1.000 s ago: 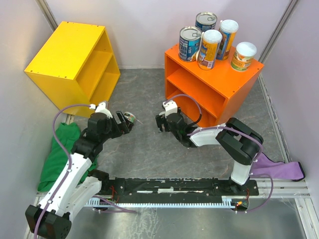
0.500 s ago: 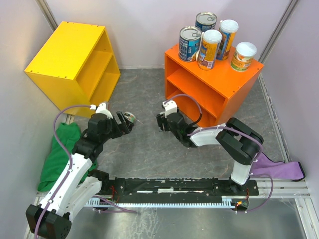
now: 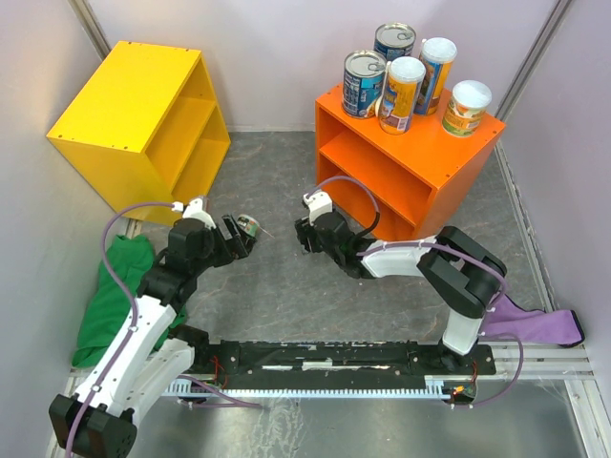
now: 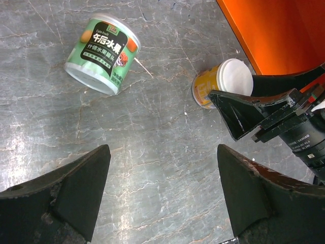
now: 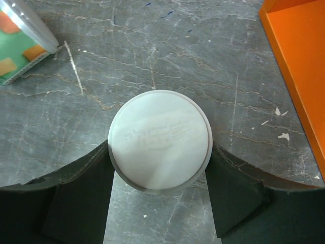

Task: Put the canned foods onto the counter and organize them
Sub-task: Pick up the canned food from the center of the board.

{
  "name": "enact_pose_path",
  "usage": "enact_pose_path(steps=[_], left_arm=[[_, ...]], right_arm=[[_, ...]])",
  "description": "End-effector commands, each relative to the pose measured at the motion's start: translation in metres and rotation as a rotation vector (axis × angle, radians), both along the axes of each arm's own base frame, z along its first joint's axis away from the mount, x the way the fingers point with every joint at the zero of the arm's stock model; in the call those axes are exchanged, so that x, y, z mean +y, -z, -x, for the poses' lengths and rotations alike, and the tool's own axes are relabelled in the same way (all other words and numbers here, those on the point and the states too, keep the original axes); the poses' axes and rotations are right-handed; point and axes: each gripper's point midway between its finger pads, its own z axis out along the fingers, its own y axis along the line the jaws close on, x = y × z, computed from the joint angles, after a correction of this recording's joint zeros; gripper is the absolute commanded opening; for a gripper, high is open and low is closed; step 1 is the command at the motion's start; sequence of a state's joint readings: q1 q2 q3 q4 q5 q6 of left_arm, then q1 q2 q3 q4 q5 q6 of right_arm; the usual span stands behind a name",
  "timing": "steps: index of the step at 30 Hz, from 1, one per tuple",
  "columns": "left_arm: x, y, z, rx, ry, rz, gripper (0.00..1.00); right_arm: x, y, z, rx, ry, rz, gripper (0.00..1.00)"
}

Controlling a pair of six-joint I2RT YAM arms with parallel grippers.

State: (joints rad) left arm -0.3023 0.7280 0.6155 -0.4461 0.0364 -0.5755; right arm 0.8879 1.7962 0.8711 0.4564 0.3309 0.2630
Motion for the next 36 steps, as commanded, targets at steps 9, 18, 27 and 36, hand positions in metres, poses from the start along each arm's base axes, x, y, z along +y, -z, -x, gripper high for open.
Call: enact_pose_path(steps=[9, 18, 27, 36], left_arm=[[0.003, -0.038, 0.021, -0.069, -0.059, 0.135, 0.90], [0.004, -0.035, 0.045, -0.141, -0.063, 0.231, 0.82], [0.005, -0.048, 0.053, -0.200, -0.058, 0.268, 0.81], [0.002, -0.054, 0.049, -0.225, -0.029, 0.251, 0.81]], right_arm=[[0.040, -0.101, 0.020, -0.050, -0.108, -0.060, 0.24], [0.047, -0.129, 0.066, -0.011, -0.166, -0.049, 0.10], [0.047, -0.180, 0.105, -0.026, -0.204, -0.061, 0.02], [0.030, -0.256, 0.121, -0.063, -0.193, -0.097, 0.01]])
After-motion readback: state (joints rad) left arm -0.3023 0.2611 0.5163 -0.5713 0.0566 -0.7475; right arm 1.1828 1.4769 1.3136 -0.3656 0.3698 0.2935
